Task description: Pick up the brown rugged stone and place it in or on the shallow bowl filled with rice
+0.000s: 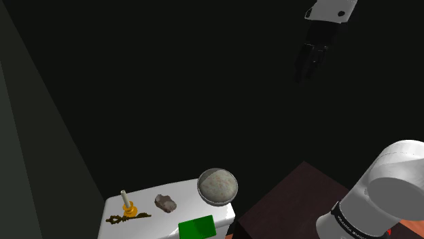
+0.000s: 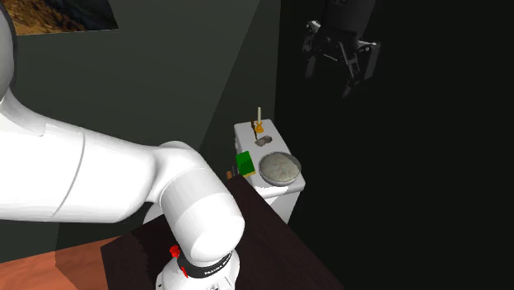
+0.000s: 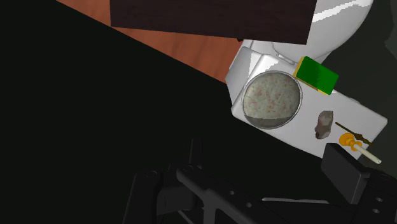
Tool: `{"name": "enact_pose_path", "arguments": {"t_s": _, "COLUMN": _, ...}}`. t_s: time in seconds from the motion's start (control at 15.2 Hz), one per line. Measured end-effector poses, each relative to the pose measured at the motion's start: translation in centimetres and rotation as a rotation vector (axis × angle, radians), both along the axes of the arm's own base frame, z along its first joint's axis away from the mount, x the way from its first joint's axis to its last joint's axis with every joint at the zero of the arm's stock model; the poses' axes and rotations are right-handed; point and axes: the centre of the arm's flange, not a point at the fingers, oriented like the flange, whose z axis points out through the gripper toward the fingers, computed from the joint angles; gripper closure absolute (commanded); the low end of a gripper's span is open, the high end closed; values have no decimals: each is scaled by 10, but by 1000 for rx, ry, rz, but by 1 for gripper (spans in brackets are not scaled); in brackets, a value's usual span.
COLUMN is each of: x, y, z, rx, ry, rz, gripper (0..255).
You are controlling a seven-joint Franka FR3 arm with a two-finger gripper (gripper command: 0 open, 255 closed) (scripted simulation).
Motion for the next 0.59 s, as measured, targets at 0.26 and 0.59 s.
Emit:
{"name": "enact_pose_path", "arguments": {"t_s": 0.26, "x": 10, "y": 18, "z": -18, "rx": 0, "ry": 9, "rz": -1, "gripper": 0}}
{"name": "enact_pose_path", "arguments": {"t_s": 0.59, "x": 36, "y": 56, "z": -66, "rx": 2, "ry": 30, "rz": -5, "gripper": 0}}
